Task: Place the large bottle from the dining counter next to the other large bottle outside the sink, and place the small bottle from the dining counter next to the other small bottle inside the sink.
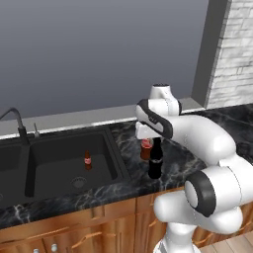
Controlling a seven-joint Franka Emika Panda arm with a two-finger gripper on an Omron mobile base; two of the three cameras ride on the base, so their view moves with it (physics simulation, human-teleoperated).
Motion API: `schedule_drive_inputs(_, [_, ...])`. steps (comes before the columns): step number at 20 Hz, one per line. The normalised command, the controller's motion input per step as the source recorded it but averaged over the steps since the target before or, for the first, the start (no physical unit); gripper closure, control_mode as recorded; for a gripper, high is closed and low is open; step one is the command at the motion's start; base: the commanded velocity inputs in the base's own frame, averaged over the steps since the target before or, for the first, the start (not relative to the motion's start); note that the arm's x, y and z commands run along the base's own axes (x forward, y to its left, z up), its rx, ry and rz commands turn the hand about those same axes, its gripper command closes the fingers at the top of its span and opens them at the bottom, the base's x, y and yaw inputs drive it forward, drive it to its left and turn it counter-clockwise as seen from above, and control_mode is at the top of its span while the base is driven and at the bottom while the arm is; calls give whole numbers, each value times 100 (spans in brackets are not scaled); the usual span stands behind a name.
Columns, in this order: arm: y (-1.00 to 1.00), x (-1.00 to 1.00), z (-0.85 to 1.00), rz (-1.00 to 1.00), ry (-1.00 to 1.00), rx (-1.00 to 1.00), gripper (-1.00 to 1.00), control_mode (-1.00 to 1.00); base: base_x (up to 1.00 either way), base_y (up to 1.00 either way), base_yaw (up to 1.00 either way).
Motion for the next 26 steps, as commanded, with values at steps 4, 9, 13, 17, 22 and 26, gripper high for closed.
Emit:
schedule_drive_inputs(4, [-4, 0, -28, 0, 0, 0, 100, -100, 0, 0, 0])
schedule_drive_inputs(9, [0, 11, -17, 0, 0, 0, 100, -100, 0, 0, 0])
schedule_drive_inputs(13, [0, 32, -2, 0, 0, -1, 100, -100, 0, 0, 0])
schedule_drive_inputs(17, [0, 24, -12, 0, 0, 0, 100, -100, 0, 0, 0])
schedule_drive_inputs(22, [0, 11, -26, 0, 0, 0, 100, -100, 0, 0, 0])
schedule_drive_inputs(26, [0, -2, -40, 0, 0, 0, 100, -100, 0, 0, 0])
